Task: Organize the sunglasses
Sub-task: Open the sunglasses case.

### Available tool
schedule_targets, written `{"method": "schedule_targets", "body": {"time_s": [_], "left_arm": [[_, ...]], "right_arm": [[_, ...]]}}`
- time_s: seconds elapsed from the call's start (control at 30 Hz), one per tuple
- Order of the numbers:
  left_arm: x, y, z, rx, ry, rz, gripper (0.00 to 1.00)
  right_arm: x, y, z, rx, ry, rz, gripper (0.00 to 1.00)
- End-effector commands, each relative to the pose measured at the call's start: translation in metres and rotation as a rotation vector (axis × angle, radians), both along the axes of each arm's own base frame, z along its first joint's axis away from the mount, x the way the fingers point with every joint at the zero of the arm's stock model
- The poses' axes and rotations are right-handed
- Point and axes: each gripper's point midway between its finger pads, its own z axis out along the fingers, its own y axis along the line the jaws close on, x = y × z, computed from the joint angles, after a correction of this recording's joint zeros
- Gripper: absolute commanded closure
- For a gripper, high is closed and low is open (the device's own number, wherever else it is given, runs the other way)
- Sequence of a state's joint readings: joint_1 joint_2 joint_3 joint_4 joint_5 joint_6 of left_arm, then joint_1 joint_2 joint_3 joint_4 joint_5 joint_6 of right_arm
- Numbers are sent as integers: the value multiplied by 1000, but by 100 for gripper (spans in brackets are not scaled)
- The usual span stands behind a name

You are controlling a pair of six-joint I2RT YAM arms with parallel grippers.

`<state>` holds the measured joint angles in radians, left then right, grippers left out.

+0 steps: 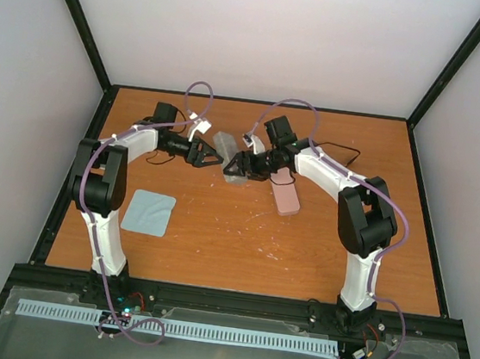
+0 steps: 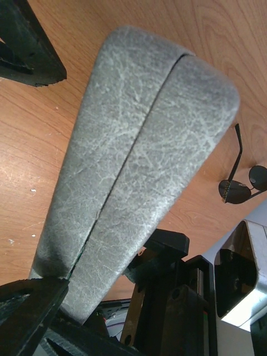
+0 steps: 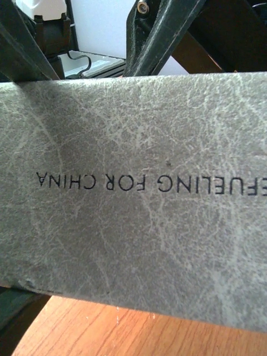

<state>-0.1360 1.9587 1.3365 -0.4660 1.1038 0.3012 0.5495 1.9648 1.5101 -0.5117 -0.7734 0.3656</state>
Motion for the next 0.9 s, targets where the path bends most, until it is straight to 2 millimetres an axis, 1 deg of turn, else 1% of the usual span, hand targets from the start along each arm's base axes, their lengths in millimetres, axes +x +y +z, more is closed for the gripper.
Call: {"method": "schedule_targets", "body": {"time_s": [0.0,0.07,0.13,0.17,0.27,0.33,0.4,0.47,0.53,0.63,0.73,0.87], "left_arm": [[5,4,-57,196,-9,32,8],[4,3,-60,207,-9,29,8],[0,-2,-63,214,-10,18,8],[-2,-4,-64,218,-9,12,8],[-7,-9,-68,225,-5,2,8],[-11,-11,-70,228,-3,-4,8],[-13,-13,-72,235,-3,-8,8],[-15,-13,-75,241,2,-10,8],[-17,-13,-79,248,8,-10,8],[-18,-13,-85,266,14,-13,8],[-19,-15,-88,280,12,-18,8],[-21,-21,-89,290,7,-27,8]], "right_arm": [[-19,37,132,346,-246,189,66],[-20,37,139,362,-258,188,66],[-20,37,146,376,-271,187,71],[-20,37,150,383,-277,185,71],[-20,37,157,404,-288,180,72],[-20,38,161,415,-292,178,75],[-21,37,166,426,-302,178,76],[-22,35,174,435,-318,175,82],[-22,33,181,445,-331,171,89],[-23,33,187,459,-335,172,97],[-25,32,195,477,-344,176,97],[-27,31,198,486,-346,178,97]]}}
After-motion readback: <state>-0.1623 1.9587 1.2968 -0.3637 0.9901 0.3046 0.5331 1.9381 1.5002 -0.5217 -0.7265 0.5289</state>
